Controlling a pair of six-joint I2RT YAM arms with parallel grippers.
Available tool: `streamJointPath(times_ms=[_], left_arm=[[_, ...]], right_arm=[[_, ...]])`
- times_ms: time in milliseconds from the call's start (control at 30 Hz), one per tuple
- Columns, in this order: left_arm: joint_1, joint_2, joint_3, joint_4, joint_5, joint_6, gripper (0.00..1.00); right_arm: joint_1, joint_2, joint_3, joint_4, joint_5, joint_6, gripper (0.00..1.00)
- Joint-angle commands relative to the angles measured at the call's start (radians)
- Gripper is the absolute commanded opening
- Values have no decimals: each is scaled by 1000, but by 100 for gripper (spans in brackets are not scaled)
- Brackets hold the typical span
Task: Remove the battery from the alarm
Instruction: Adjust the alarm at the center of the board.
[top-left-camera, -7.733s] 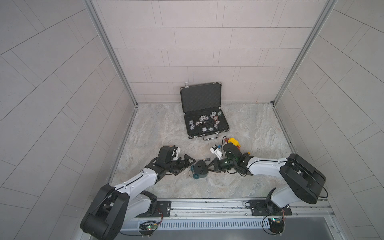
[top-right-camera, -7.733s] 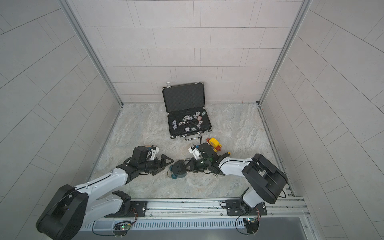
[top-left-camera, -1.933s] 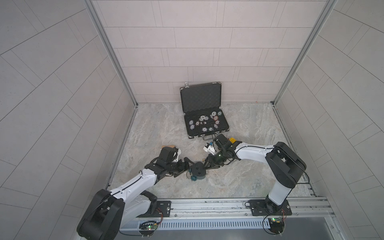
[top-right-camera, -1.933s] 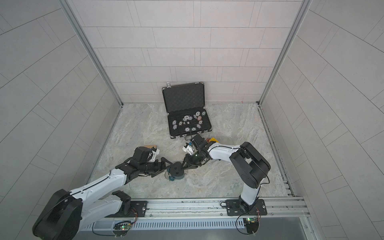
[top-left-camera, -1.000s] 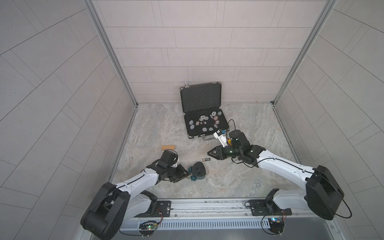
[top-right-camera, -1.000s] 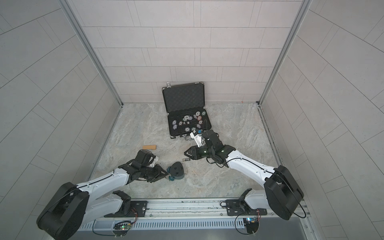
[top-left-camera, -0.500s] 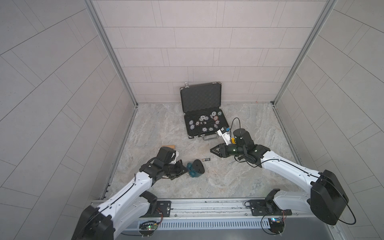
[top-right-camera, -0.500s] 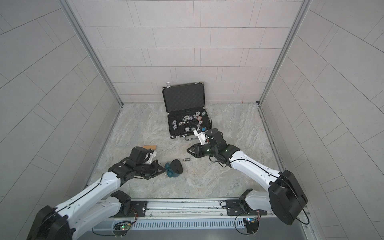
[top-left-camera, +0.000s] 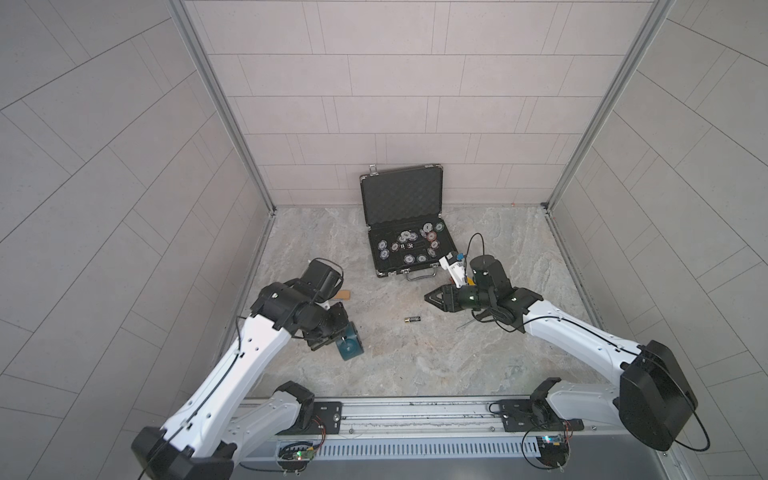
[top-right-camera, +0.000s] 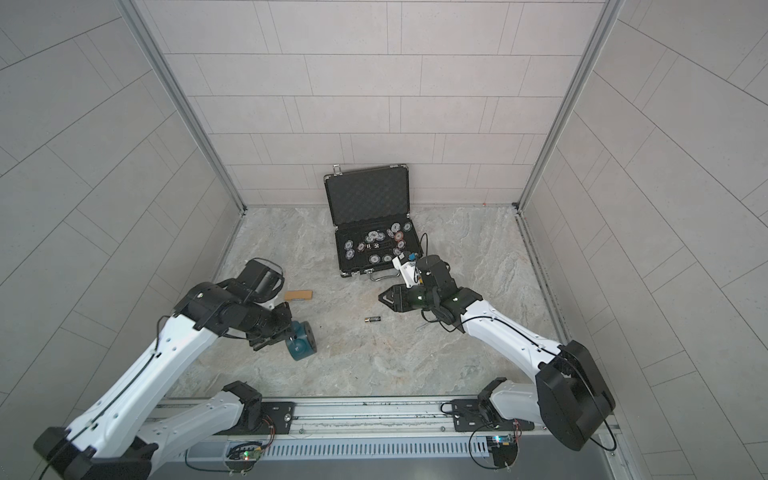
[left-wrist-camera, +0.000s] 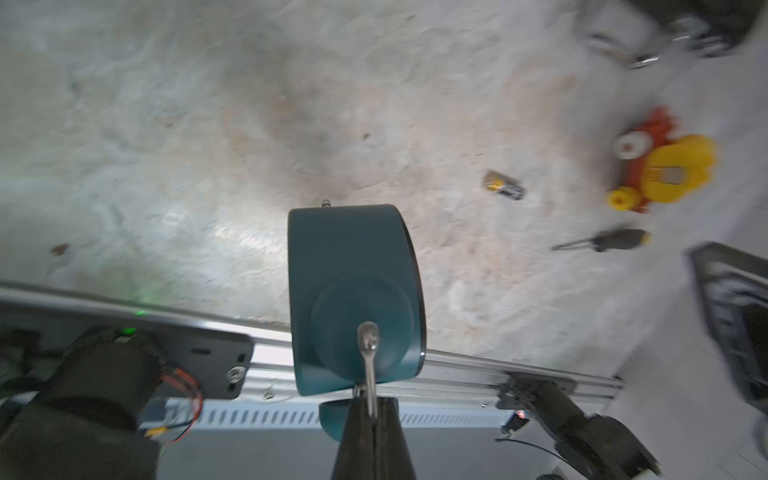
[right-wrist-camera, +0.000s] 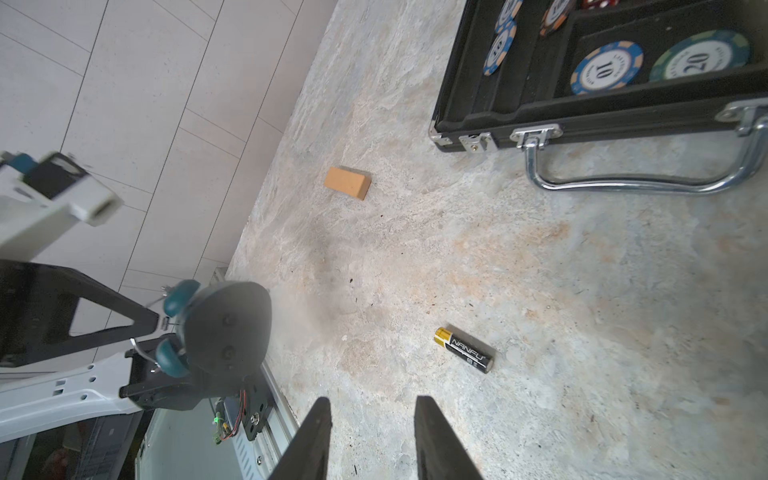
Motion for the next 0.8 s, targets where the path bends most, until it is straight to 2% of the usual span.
streamJointPath(times_ms=[0, 133, 300, 467, 567, 767], left_arm=[[-19, 16, 5, -163, -88, -2, 0], [-81, 96, -33, -103, -99, -7, 0], [-171, 272, -62, 49, -88, -30, 0], [-247, 467, 42, 144, -85, -17, 0], [-273, 569, 103, 211, -46, -14, 0], [-283, 716, 191, 317, 1, -17, 0]], right_arm=[[-23, -59, -32, 18, 5, -18, 38], [-67, -127, -80, 18, 9, -13, 38], [-126, -203, -105, 4, 9, -12, 39], [-166, -276, -125, -16, 10, -22, 39], [-191, -303, -130, -33, 8, -31, 39], [-230, -341, -121, -89, 10, -54, 39]])
